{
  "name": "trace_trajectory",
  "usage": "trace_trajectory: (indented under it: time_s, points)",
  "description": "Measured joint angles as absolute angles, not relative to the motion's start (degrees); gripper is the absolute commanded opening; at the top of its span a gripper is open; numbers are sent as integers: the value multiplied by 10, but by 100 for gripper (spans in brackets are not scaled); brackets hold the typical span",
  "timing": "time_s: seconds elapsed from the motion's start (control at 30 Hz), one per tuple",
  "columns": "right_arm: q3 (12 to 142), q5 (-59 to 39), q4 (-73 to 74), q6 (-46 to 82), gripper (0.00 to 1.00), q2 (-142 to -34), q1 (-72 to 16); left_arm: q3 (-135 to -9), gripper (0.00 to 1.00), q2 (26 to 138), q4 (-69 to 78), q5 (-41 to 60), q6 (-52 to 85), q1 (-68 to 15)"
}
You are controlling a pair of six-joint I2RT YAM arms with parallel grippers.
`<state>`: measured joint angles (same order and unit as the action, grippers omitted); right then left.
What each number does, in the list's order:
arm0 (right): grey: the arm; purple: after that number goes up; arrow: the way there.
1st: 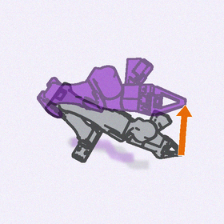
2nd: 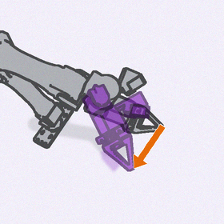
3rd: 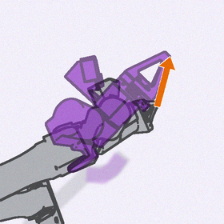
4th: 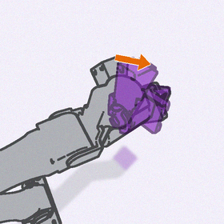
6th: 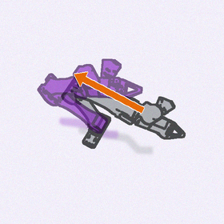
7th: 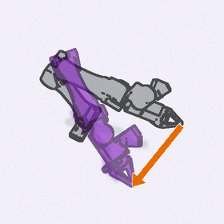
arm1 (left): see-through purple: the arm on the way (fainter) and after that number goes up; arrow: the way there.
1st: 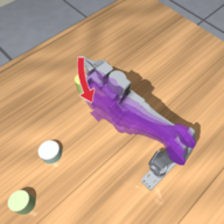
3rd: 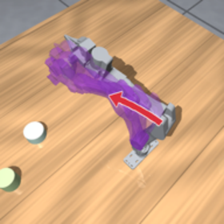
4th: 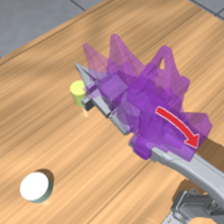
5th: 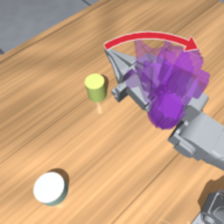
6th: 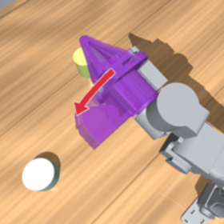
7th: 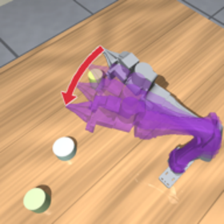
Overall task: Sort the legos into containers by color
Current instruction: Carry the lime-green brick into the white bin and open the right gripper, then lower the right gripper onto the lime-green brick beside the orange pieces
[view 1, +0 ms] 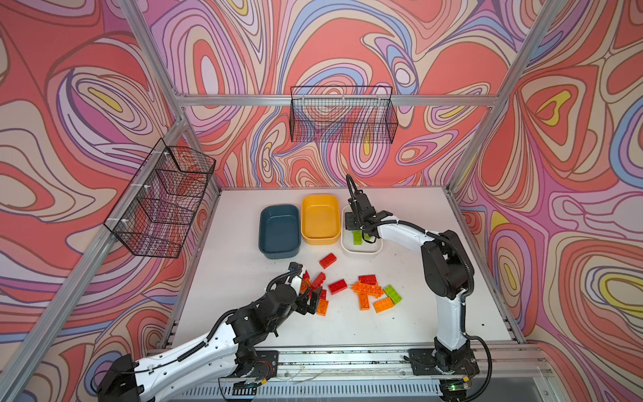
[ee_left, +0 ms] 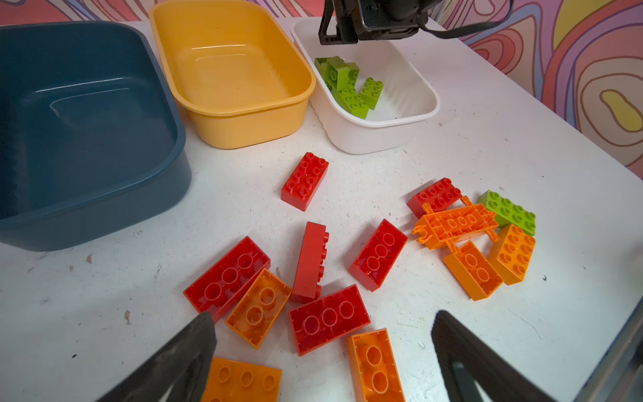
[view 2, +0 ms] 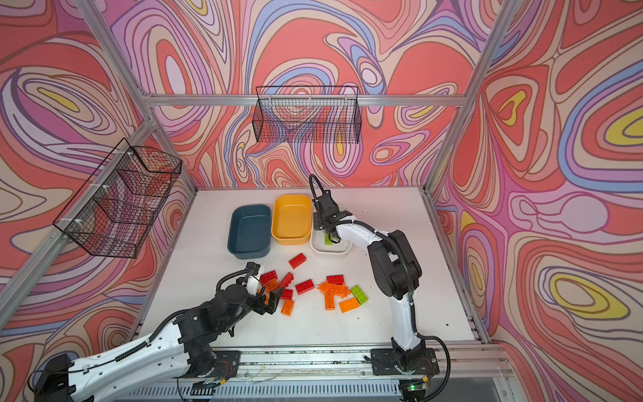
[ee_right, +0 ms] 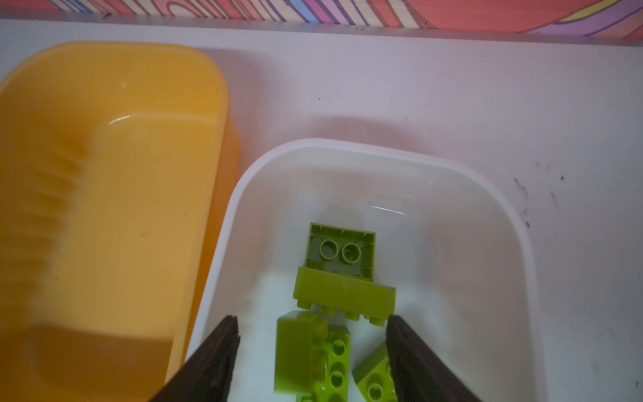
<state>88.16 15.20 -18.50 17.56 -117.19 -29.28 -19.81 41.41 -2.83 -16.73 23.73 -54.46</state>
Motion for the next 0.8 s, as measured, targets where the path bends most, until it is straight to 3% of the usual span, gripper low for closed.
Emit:
trace_trajectory:
  time_s: [0.17, 0.5, 0.8]
  points:
    - [793, 148, -194, 183, 72, -1089, -294, -199, 100, 430, -2, -156, 233, -545]
    - [513, 142, -251, 266, 70, -793, -297, -200, 100, 504, 69, -113, 227, -545]
    - [379, 114, -311, 356, 70, -711, -316, -210, 100, 570, 123, -69, 227, -545]
